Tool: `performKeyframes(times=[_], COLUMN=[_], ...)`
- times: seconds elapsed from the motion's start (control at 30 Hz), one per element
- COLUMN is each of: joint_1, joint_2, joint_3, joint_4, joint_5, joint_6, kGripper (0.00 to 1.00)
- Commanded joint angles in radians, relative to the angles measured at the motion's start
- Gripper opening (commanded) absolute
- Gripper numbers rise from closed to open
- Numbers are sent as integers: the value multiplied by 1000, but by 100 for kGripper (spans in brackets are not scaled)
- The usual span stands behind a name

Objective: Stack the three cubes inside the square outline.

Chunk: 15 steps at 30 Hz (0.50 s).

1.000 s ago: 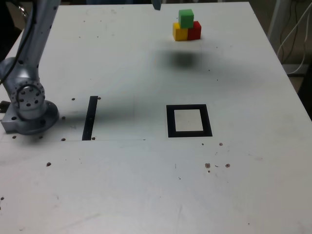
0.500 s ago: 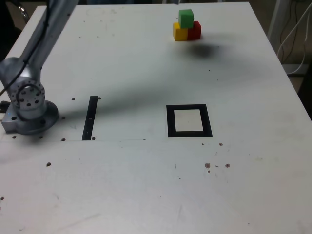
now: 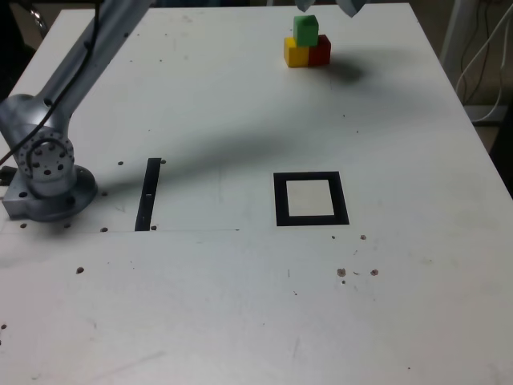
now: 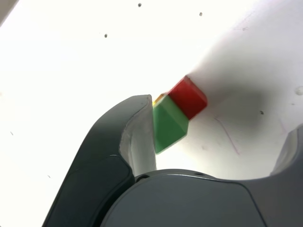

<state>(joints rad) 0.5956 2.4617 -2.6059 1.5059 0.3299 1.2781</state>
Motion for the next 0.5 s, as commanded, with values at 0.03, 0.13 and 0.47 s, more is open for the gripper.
performKeyframes(times=[0.03,0.13,0.47], joint_1=[2,-1,-3], joint_2=[-1,-3,36], joint_3=[-14,-23,17], joint_4=[-53,-97,-191], joint_5=[8,11,24], joint_6=[61,110,230], kGripper=[99,99,99])
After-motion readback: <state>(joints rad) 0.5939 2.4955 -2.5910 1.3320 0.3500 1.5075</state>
